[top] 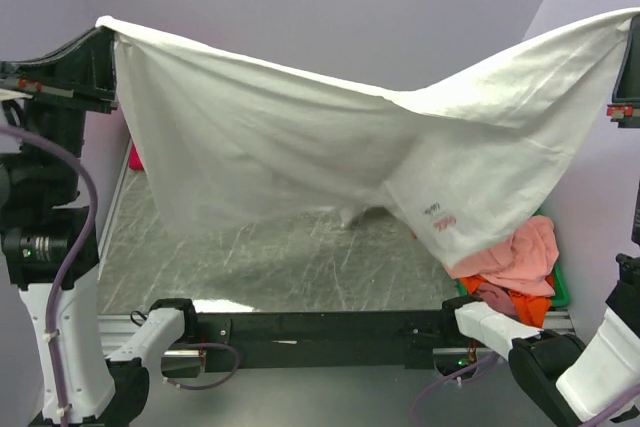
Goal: Fold and stack the t-shirts
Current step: Flatten the tshirt out
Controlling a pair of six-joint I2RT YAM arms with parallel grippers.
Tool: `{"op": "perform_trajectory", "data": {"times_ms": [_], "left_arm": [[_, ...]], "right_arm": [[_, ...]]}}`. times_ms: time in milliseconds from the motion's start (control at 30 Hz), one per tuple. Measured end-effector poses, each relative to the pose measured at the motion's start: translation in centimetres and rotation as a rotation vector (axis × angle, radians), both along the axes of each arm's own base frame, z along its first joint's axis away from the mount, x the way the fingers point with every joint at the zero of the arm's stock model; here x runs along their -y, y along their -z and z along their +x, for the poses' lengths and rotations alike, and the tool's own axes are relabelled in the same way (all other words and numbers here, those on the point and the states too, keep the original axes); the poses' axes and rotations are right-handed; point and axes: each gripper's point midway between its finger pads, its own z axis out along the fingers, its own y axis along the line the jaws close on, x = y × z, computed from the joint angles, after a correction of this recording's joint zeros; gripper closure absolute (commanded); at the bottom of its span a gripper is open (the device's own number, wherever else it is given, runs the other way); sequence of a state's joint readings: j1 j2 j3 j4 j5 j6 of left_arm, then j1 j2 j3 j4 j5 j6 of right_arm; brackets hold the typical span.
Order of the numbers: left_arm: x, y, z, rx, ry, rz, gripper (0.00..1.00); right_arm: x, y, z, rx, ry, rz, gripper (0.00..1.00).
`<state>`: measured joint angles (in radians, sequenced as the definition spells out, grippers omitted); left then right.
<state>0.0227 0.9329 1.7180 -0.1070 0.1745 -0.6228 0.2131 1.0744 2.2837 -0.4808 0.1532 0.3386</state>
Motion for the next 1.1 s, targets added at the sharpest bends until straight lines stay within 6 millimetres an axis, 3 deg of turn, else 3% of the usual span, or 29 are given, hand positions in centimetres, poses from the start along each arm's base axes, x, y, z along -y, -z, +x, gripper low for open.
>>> {"op": "perform_trajectory", "data": {"times_ms": [100,167,300,433,567,667,767,867,1000,1100], "left_arm": [[0.1,2.1,2.3,-0.069,0.014,-0.008,0.99],[0.3,4.3,5.2,-0.148,0.032,-0.012,0.99],[0.8,9.8,11.9,-0.33,0.072,-0.017,0.99],[0.9,16.8,18.8,-0.54,0.085,-0.027,0.99],[1.0,21.7,22.9,-0.684,0.092,-0.029,0.99],[1.0,22.6,24.8,-0.72,0.098,-0.024,0.99],[1.0,22.1,25.2,-0.717,0.096,-0.016,0.99],[1.0,20.9,24.8,-0.689,0.091,-0.006,0.99],[0.8,18.7,23.1,-0.639,0.076,0.0,0.99],[0.5,16.8,20.7,-0.585,0.057,0.004,1.0]], "right_arm": [[-0.2,0.8,1.4,-0.028,0.007,-0.01,1.0],[-0.7,2.2,3.8,-0.086,0.012,-0.025,1.0],[-1.9,5.9,10.7,-0.235,0.032,-0.066,1.0],[-3.1,10.5,18.6,-0.394,0.063,-0.119,1.0],[-4.3,16.0,26.2,-0.564,0.084,-0.181,1.0],[-5.0,18.8,29.7,-0.644,0.089,-0.211,1.0],[-5.1,19.4,30.5,-0.666,0.088,-0.221,1.0],[-4.9,18.1,29.5,-0.636,0.09,-0.212,1.0],[-4.2,15.1,26.3,-0.561,0.093,-0.192,1.0],[-3.4,12.1,22.3,-0.475,0.093,-0.17,1.0]]}}
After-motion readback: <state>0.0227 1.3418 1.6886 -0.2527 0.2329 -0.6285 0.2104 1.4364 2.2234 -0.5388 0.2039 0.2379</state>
